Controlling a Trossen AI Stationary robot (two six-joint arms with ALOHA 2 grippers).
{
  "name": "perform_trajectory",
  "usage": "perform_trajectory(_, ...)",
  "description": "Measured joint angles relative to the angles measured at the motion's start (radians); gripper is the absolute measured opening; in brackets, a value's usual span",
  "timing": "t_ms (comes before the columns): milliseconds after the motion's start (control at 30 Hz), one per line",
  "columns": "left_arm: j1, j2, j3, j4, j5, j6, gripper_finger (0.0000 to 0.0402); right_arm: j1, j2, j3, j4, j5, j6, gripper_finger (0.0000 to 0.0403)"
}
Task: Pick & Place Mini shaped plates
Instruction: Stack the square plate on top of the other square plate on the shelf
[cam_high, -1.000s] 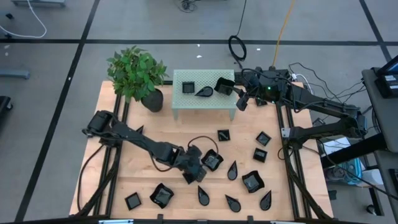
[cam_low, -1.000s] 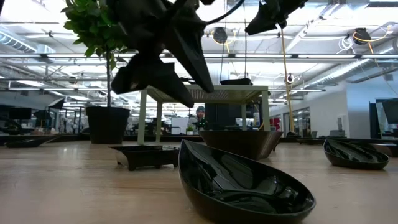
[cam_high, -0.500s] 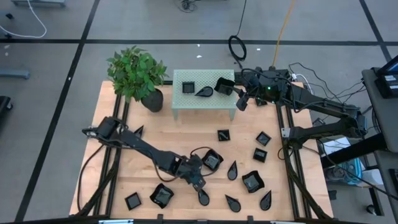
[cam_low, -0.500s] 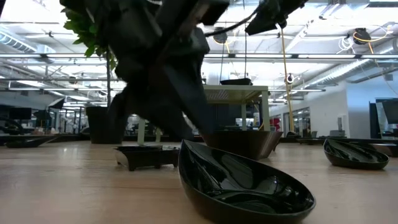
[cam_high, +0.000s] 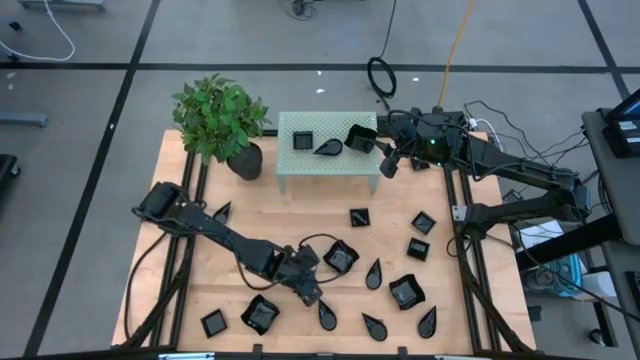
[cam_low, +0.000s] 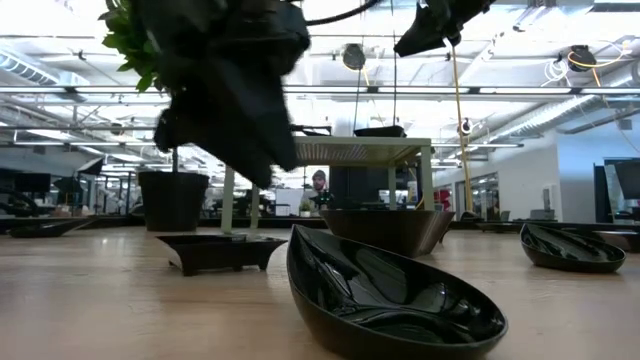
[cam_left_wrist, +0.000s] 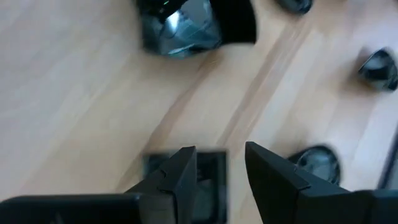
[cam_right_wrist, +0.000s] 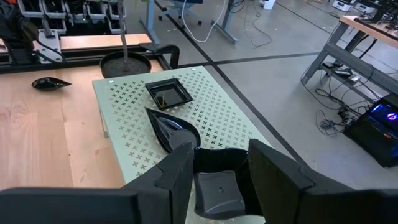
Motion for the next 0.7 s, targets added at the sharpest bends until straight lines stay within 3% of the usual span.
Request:
perform_trajectory(300,-0.024,0.035,0.0,-0.206,-0.015,-0.101,0.014,0.0,0.0,0.0,0.0,0.0,0.0,0.0142)
perform_trajectory(600,-0.017,0.083,-0.001,-0.182,-0.004,-0.113,0.0139,0.0,0.0,0.0,0.0,0.0,0.0,0.0142)
perform_trajectory(700,-0.017,0.089,0.0,-0.183,0.003,-0.105,0.012,0.0,0.0,0.0,0.0,0.0,0.0,0.0142)
